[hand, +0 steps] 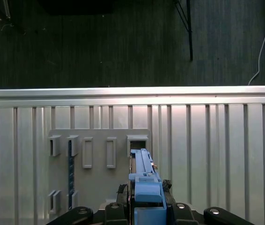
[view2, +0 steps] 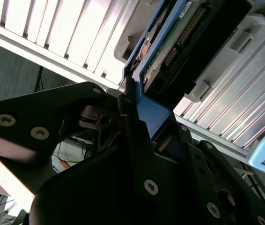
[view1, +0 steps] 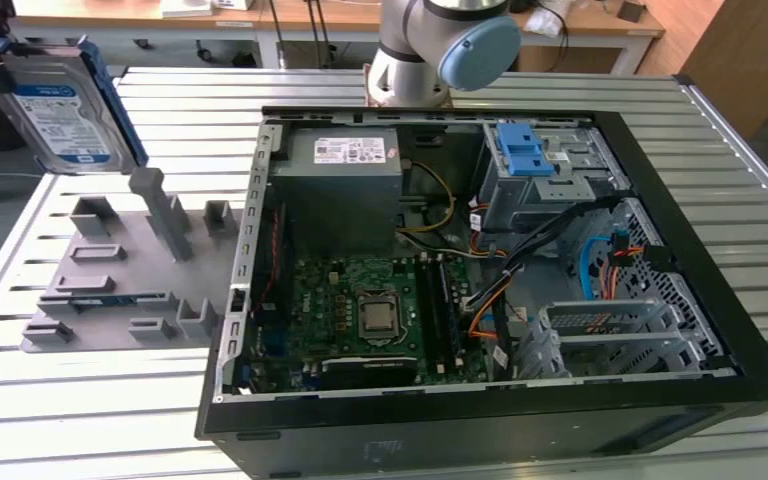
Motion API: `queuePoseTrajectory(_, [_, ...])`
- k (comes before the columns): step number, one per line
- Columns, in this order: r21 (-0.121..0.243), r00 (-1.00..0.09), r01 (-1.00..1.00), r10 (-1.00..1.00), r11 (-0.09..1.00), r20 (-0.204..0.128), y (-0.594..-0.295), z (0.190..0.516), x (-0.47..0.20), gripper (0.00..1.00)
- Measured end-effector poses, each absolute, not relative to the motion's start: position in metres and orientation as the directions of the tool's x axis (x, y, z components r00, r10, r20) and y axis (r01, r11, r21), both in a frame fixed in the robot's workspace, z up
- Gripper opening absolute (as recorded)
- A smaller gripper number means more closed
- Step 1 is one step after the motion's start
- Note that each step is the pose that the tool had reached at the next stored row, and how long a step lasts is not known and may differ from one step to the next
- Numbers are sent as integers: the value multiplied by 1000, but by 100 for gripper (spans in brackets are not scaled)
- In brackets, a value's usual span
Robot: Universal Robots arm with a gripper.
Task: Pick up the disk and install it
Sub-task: 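Pick up the disk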
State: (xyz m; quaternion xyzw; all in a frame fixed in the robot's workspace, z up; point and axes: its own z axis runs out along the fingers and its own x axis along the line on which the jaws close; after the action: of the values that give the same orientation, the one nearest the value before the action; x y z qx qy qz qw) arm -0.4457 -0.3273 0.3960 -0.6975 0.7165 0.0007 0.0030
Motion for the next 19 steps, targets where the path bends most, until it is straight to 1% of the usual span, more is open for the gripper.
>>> queuePoseTrajectory(19, [-3, -27, -1000, -1000, 27, -5, -327, 410, -446, 36])
